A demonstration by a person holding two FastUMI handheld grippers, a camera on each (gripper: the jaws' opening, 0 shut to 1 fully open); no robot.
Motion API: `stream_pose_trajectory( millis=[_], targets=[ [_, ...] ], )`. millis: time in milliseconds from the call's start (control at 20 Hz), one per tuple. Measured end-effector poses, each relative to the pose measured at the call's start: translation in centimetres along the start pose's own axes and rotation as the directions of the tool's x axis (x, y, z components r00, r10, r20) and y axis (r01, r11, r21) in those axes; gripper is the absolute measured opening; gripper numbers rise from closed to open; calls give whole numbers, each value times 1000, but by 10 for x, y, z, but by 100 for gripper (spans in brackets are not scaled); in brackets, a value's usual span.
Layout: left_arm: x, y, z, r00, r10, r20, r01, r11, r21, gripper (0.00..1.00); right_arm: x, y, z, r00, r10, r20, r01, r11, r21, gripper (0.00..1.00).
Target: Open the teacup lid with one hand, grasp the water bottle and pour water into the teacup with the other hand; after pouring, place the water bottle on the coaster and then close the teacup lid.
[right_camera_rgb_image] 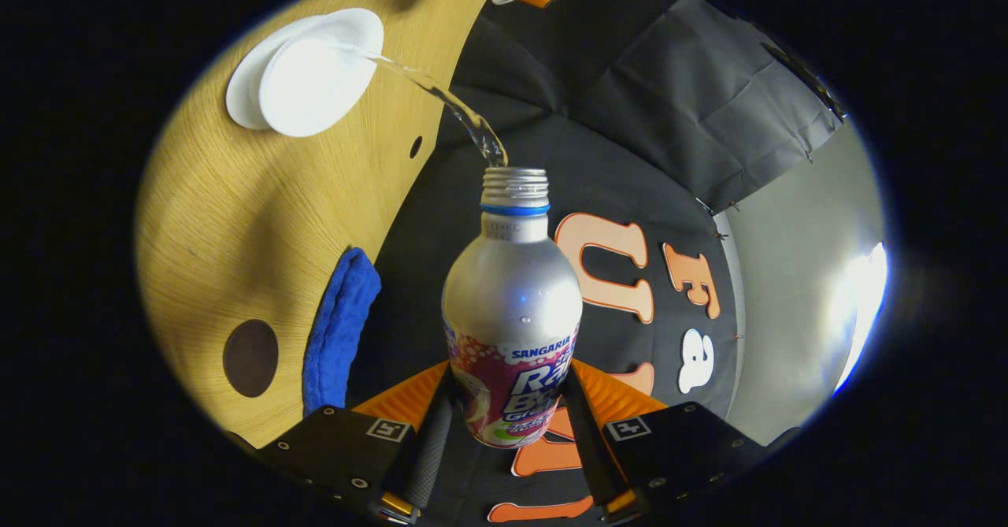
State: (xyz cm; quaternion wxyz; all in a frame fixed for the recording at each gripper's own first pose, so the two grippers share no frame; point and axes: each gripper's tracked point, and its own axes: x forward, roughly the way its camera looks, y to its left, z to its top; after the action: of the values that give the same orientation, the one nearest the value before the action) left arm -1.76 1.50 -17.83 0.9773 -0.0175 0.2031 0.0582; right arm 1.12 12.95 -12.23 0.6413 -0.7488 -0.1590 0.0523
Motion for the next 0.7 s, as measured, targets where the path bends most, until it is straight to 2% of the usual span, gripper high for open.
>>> stream_pose_trajectory(
  millis=[500,700],
  targets=[
    [0,1,0,1000,7,-1,-7,1000,3,33,3,-2,-1,998,-67,13,68,996,-59,75],
    [0,1,0,1000,4,1,-4,1000,2,33,0,0,5,997,-57,41,61,994,-95,75]
  ],
)
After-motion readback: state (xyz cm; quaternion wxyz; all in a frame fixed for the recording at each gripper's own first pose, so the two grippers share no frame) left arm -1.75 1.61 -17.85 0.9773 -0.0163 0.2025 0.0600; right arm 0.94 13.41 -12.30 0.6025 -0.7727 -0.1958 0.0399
